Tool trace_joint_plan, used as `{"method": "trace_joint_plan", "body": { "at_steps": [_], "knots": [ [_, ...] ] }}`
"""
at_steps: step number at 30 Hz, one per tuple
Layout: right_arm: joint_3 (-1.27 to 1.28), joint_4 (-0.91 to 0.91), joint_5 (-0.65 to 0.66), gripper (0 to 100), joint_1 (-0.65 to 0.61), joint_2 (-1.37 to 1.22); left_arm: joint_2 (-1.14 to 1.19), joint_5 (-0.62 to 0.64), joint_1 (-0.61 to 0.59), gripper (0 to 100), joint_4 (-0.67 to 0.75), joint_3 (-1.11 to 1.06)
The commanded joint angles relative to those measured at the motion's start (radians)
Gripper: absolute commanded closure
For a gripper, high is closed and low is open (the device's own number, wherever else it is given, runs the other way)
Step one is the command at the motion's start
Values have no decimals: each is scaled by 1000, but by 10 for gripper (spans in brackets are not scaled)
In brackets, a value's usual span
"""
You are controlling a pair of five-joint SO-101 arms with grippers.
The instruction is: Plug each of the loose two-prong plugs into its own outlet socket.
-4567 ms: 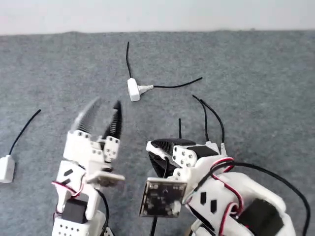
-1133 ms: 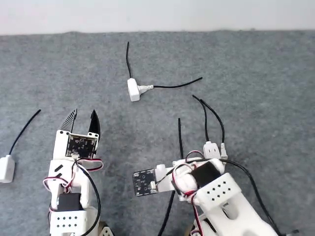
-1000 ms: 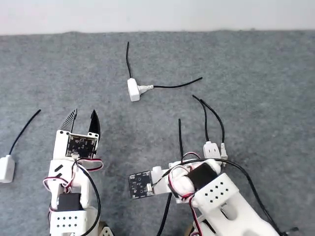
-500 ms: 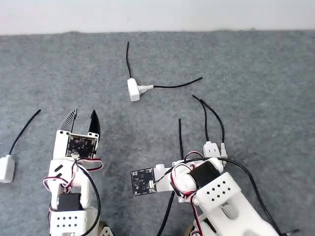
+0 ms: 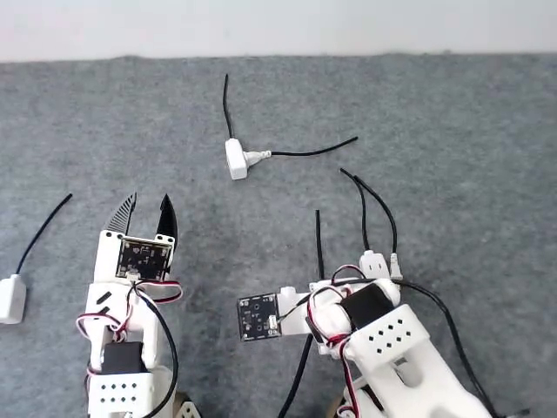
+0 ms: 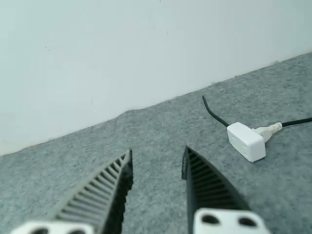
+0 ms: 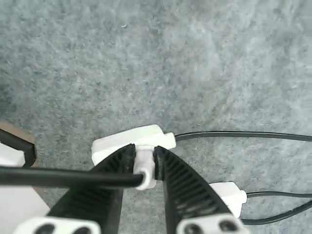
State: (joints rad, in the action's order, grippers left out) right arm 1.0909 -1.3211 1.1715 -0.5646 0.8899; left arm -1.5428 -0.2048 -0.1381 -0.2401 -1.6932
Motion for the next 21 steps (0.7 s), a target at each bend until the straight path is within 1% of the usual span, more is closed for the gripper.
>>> {"method": "trace_joint_plan", "body": {
  "at_steps": [1, 7, 14, 18, 21],
  "knots": [
    [5, 15, 12, 988, 12, 7, 8, 3, -2, 840, 31, 4],
    [32, 19, 12, 988, 18, 7, 9, 3, -2, 840, 31, 4],
    [112, 87, 12, 988, 19, 7, 9, 3, -2, 840, 31, 4],
    [117, 96, 12, 988, 22, 7, 11, 3, -2, 840, 31, 4],
    [109, 101, 20, 988, 54, 7, 11, 3, -2, 840, 31, 4]
  ]
}}
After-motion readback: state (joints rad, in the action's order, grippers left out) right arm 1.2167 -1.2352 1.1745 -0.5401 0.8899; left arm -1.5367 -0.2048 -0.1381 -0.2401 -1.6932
